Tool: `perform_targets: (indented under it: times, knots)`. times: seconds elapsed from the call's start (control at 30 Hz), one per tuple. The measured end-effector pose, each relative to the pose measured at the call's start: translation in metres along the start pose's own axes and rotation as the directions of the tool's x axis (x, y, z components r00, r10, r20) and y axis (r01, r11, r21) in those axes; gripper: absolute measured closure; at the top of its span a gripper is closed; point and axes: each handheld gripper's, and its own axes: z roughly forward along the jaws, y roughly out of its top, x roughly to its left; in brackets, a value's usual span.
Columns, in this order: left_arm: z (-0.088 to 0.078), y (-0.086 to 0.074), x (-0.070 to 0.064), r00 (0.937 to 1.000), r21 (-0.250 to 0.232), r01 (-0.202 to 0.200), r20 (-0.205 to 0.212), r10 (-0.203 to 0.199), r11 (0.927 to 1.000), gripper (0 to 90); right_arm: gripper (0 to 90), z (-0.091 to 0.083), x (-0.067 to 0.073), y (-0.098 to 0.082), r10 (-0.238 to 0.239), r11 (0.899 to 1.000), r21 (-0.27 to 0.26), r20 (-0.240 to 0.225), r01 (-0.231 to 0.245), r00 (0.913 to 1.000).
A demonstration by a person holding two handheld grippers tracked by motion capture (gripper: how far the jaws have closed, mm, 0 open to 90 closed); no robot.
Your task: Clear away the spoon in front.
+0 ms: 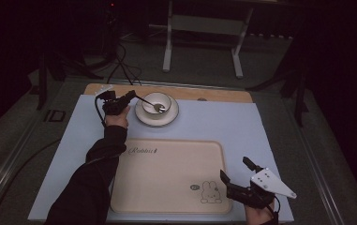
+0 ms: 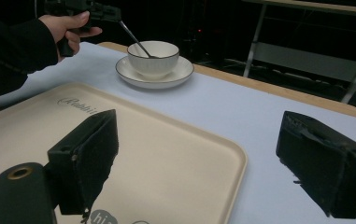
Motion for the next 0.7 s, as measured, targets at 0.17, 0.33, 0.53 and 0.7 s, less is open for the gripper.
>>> perform_targets:
  times: [0.17, 0.33, 0.53, 0.7]
  knots:
    - [0.000, 0.003, -0.005, 0.9999, 0.005, -0.010, 0.006, 0.010, 0.9999, 89.8, 12.9, 0.000, 0.000, 0.000, 0.002, 1.000, -0.002, 0.001, -0.002, 1.0000]
    - [-0.004, 0.012, -0.013, 0.9991, 0.003, -0.041, 0.013, 0.041, 0.9992, 90.0, 12.9, 0.000, -0.001, 0.000, 0.005, 1.000, -0.003, 0.004, -0.005, 1.0000]
    - [-0.013, 0.025, -0.021, 0.9972, 0.009, -0.067, 0.033, 0.067, 0.9977, 90.0, 12.9, -0.001, 0.000, 0.000, 0.005, 1.000, -0.004, 0.004, -0.005, 1.0000]
    - [-0.021, 0.032, -0.028, 0.9947, 0.021, -0.093, 0.047, 0.092, 0.9954, 90.0, 12.9, 0.000, 0.000, 0.000, 0.005, 1.000, -0.005, 0.005, -0.005, 1.0000]
